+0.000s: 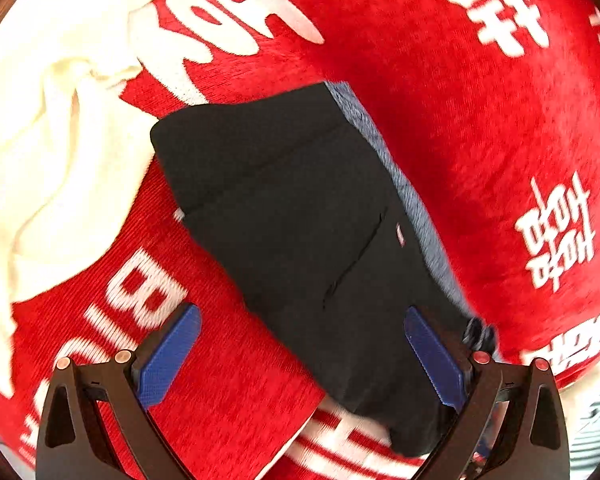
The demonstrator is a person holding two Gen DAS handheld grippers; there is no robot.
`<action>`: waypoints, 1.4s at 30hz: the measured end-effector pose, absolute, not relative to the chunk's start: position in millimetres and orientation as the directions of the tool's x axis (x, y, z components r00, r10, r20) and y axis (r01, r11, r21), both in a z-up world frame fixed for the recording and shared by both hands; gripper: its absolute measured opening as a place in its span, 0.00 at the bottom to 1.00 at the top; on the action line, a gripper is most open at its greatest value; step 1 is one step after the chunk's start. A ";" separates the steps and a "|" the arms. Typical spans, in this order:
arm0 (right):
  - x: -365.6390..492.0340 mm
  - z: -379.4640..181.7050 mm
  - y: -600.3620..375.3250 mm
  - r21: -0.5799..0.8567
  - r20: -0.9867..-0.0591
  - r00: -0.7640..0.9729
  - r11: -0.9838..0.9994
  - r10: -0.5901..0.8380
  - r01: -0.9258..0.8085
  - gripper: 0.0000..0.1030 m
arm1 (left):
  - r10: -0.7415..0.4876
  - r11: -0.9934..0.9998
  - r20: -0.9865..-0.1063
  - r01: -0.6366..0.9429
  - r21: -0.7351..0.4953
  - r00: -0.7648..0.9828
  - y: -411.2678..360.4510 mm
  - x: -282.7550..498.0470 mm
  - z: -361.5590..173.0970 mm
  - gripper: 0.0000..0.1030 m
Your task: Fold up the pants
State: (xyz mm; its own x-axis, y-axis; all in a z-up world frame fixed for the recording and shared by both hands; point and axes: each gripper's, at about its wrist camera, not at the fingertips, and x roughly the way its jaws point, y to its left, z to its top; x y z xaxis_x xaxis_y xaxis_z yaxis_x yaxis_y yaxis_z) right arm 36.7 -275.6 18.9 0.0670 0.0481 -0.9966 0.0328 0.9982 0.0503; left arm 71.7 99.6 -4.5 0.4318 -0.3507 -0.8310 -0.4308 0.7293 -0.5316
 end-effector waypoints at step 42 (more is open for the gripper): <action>155.6 134.0 -180.2 0.345 -0.934 0.033 0.921 0.356 -0.182 0.96 | -0.038 0.968 -0.888 -0.203 -0.146 0.458 25.1 100.2 50.8 0.25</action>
